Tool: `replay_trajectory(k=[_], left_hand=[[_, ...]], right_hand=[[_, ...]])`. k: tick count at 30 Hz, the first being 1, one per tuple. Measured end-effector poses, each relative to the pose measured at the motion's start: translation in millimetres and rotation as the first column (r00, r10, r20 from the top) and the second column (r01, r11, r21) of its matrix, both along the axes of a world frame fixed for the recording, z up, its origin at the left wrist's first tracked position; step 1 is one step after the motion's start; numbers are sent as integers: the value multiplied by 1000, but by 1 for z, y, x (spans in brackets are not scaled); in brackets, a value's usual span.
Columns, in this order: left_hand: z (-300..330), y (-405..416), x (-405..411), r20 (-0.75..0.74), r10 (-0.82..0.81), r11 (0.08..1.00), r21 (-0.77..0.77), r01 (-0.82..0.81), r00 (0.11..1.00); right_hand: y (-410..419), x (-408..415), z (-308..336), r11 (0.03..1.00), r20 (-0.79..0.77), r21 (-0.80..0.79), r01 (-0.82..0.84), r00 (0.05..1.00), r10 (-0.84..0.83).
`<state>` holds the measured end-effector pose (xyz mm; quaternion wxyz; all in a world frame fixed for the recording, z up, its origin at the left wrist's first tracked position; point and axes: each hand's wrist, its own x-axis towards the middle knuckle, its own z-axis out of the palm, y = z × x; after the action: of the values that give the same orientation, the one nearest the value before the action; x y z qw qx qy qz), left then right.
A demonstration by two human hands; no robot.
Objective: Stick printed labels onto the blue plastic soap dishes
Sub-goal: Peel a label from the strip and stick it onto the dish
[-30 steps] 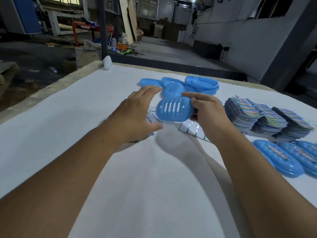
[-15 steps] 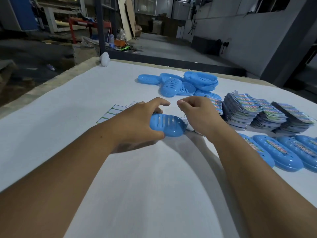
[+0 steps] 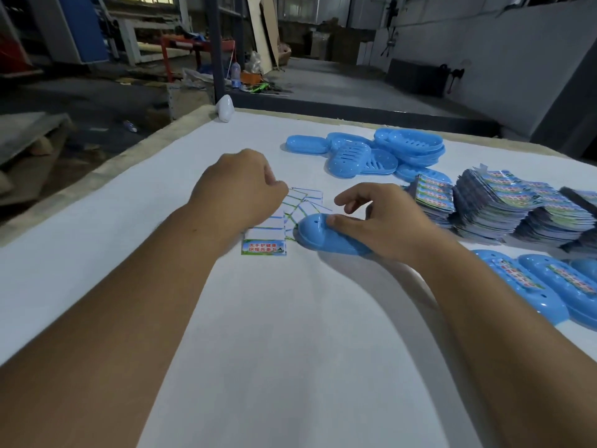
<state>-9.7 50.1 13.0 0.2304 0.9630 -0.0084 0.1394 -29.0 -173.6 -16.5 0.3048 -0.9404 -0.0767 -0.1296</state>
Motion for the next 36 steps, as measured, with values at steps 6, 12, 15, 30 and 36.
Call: replay_trajectory(k=[6, 12, 15, 30, 36], left_hand=[[-1, 9, -13, -237, 19, 992, 124, 11, 971], [5, 7, -10, -294, -7, 997, 66, 28, 956], [5, 9, -10, -325, -33, 999, -22, 28, 945], [1, 9, -1, -297, -122, 975, -214, 58, 947], [9, 0, 2, -105, -264, 788, -596, 151, 959]], right_hand=[[0, 3, -3, 999, -1, 53, -11, 1000, 11], [-2, 4, -4, 999, 9, 44, -24, 1000, 24], [-2, 4, -3, 999, 6, 36, -28, 1000, 28], [0, 0, -2, 999, -3, 4, -33, 999, 33], [8, -5, 6, 969, 70, 222, -107, 993, 93]])
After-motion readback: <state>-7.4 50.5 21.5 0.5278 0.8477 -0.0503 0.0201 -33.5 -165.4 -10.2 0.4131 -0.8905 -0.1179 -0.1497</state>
